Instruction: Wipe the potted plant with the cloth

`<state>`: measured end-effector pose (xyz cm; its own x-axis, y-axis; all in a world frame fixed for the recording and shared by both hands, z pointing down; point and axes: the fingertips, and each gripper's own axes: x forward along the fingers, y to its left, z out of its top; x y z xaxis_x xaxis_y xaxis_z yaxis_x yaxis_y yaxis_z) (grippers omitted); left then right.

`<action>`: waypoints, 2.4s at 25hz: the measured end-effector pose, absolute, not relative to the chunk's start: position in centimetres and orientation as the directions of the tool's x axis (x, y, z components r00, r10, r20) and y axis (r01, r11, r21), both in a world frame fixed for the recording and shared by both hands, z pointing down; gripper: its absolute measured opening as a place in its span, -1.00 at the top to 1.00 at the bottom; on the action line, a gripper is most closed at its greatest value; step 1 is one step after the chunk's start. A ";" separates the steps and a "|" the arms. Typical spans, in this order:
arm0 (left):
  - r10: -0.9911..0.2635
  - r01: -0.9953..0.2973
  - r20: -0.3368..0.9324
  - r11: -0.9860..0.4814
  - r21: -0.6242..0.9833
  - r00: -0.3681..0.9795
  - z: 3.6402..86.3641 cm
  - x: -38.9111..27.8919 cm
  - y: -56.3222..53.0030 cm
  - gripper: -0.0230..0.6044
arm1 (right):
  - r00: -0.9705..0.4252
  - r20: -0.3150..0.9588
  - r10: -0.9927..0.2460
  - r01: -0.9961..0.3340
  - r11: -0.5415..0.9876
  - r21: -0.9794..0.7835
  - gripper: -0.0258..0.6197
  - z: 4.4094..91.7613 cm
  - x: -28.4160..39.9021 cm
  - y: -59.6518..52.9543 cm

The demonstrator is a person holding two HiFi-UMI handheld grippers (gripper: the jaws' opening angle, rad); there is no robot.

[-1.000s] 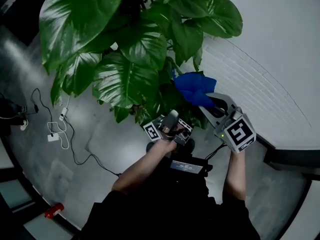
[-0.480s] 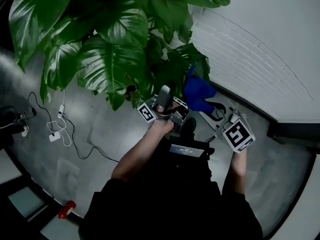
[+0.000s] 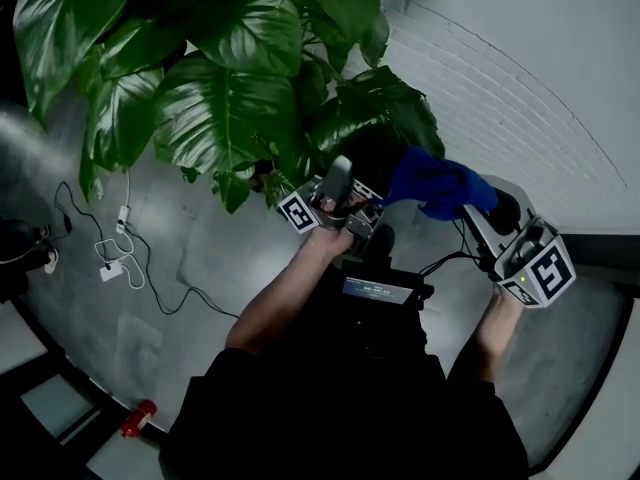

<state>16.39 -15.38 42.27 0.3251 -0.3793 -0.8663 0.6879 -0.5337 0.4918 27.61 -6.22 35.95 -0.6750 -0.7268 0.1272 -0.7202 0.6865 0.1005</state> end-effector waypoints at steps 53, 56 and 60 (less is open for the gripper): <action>-0.513 0.204 -0.858 -0.842 0.499 -0.016 42.6 19.4 -8.5 -0.35 | -0.937 0.348 0.013 0.025 0.999 0.030 0.63 44.9 27.0 -5.8; -0.524 0.198 -0.851 -0.834 0.515 0.006 43.0 20.0 -9.1 -0.35 | -0.951 0.305 0.056 0.034 0.996 -0.078 0.63 45.7 29.7 -5.7; -0.572 0.169 -0.819 -0.803 0.572 0.052 45.0 21.1 -10.7 -0.35 | -0.993 0.113 0.044 0.025 0.986 -0.167 0.63 40.6 34.1 -7.7</action>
